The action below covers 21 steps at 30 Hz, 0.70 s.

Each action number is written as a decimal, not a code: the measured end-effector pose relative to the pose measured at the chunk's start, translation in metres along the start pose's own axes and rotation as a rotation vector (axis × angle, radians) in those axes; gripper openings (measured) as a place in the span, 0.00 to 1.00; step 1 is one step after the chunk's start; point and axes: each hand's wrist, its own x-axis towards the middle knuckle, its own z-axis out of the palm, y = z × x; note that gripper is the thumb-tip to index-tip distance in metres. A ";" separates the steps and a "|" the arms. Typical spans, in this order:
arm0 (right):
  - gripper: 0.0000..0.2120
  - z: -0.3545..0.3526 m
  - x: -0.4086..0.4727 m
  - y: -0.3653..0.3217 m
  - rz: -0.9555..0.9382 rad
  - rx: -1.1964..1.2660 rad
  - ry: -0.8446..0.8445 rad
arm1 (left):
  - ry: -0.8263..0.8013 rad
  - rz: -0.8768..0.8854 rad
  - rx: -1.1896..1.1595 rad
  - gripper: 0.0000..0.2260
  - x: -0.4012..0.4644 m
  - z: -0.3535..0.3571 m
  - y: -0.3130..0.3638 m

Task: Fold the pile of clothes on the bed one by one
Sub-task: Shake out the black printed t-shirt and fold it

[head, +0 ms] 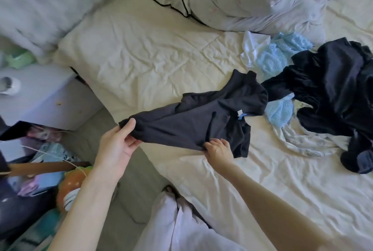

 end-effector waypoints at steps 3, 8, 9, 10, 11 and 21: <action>0.12 -0.002 -0.010 -0.005 0.244 0.227 0.014 | 0.135 -0.018 0.044 0.06 0.008 -0.024 -0.014; 0.12 0.002 -0.033 -0.033 0.140 0.489 -0.161 | 0.054 -0.228 0.318 0.23 0.010 -0.020 -0.080; 0.11 0.006 -0.037 -0.039 0.063 0.477 -0.253 | 0.043 -0.258 0.399 0.22 0.010 -0.017 -0.096; 0.10 0.011 -0.040 -0.039 0.029 0.470 -0.327 | 0.026 -0.270 0.497 0.20 0.010 -0.013 -0.111; 0.11 0.016 -0.043 -0.034 0.042 0.469 -0.371 | -0.004 -0.265 0.599 0.19 0.011 -0.010 -0.125; 0.18 0.066 -0.060 0.094 1.031 0.614 -0.102 | -0.574 0.170 1.518 0.28 0.049 0.035 -0.233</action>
